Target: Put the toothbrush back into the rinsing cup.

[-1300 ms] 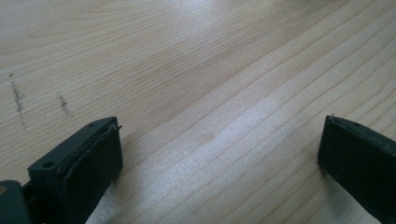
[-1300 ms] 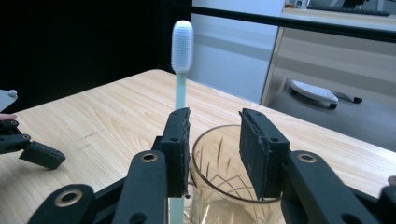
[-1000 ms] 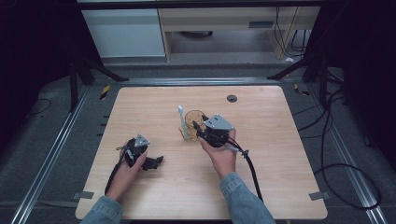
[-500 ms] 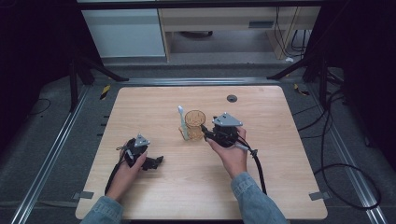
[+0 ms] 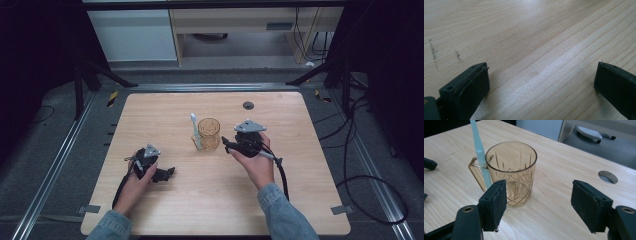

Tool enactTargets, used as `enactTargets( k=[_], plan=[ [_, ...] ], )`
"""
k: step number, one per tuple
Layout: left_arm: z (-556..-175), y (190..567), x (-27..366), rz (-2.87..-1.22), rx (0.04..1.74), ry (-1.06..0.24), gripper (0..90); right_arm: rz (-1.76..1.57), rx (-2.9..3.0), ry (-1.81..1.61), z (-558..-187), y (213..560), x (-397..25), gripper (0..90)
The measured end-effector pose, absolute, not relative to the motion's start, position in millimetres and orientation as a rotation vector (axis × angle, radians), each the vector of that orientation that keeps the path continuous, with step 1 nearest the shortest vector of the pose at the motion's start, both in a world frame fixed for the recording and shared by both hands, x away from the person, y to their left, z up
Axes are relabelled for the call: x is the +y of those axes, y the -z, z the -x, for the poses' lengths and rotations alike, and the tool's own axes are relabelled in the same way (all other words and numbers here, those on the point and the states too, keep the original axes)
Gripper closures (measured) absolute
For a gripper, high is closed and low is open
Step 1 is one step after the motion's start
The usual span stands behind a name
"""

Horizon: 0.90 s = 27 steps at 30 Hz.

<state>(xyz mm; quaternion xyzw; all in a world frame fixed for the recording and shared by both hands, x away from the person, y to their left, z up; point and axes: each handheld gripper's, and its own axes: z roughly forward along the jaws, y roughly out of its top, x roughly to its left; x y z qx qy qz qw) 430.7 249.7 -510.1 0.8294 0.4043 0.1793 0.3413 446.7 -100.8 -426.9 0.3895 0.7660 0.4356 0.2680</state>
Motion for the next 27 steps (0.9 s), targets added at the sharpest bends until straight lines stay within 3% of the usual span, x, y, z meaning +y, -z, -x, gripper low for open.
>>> enactTargets(
  k=[27],
  plan=[
    [-431,510,250,-2.157,1.053,-0.467,0.0,-1.194,2.166,-1.044,-446,424,-147,8.7]
  ],
)
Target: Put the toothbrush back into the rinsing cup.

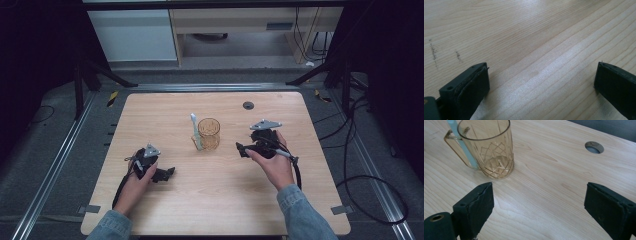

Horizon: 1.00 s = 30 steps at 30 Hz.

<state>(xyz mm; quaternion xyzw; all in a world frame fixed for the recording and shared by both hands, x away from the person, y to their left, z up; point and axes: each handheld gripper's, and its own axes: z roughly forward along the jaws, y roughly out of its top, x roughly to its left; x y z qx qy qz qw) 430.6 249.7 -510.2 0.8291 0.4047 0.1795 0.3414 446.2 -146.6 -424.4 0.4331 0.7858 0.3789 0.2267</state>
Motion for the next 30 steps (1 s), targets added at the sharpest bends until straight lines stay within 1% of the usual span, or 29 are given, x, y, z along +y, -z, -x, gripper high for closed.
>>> enactTargets(
  k=[5,10,15,24,30],
  plan=[
    [-431,510,250,-2.160,1.052,-0.468,0.0,-1.212,2.168,-1.018,-445,424,-161,6.3],
    [-431,510,250,-2.161,1.051,-0.467,0.0,-1.271,2.168,-0.969,-445,427,-185,6.2],
    [-431,510,250,-2.160,1.052,-0.467,0.0,-1.298,2.159,-0.934,-444,431,-200,6.5],
    [-431,510,250,-2.157,1.053,-0.467,0.0,-1.344,2.159,-0.843,-439,448,-226,7.5],
    [-431,510,250,-2.160,1.052,-0.467,0.0,-1.408,2.185,-0.800,-440,466,-240,10.1]
  ],
)
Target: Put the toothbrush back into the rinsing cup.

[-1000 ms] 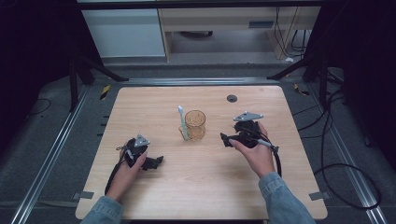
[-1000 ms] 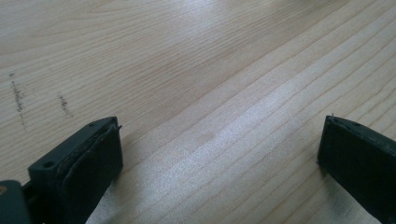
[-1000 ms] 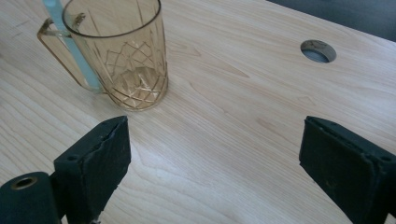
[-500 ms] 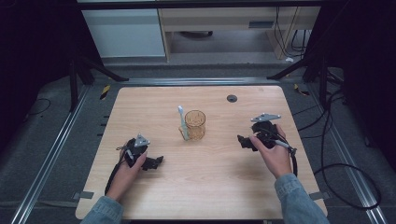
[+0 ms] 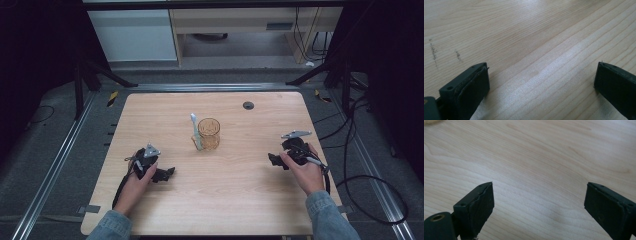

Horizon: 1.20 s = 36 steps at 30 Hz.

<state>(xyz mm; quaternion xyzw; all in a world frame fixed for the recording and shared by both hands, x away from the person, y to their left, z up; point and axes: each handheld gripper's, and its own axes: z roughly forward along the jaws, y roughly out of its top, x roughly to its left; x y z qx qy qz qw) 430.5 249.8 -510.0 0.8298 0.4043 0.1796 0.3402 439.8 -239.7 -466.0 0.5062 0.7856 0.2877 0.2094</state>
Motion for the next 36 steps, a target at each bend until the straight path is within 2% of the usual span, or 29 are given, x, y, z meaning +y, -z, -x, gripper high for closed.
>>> enactTargets(
  k=[9,20,36],
  plan=[
    [-430,510,250,-2.161,1.053,-0.467,0.0,-1.481,2.182,-0.756,-444,489,-254,10.5],
    [-430,510,250,-2.161,1.053,-0.467,0.0,-1.517,2.138,-0.789,-449,501,-259,10.5],
    [-430,510,250,-2.160,1.054,-0.468,0.0,-1.501,2.056,-0.857,-446,511,-253,4.2]
  ],
)
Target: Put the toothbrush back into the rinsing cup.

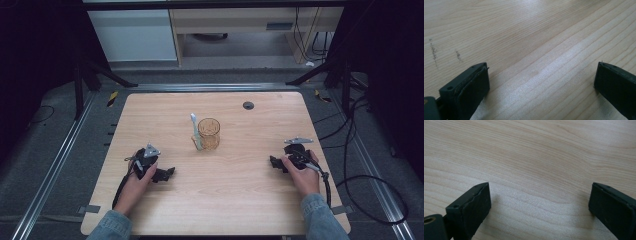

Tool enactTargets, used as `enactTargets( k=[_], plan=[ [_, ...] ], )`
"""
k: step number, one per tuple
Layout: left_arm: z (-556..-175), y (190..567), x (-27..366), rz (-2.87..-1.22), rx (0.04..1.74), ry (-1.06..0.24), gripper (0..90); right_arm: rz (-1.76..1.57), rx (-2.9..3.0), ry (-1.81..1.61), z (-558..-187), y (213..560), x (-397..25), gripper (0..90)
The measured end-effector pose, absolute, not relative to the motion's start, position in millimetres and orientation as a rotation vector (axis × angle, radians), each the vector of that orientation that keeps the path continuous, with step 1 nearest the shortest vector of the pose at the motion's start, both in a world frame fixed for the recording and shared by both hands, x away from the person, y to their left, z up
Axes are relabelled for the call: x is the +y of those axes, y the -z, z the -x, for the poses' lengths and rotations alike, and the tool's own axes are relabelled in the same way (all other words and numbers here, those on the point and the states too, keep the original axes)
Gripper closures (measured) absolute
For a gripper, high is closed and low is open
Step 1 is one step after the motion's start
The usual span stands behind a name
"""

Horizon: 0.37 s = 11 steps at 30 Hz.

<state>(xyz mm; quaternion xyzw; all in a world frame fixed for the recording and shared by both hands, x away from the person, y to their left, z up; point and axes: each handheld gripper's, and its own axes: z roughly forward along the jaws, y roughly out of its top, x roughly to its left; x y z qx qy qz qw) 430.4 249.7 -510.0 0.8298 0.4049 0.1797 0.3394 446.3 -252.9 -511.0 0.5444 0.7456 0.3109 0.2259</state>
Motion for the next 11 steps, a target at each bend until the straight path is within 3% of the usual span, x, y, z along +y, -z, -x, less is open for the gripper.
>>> enactTargets(
  k=[11],
  plan=[
    [-430.4,510.0,249.7,-2.160,1.054,-0.468,0.0,-1.496,2.019,-0.878,-444.5,513.9,-251.7,3.1]
  ],
)
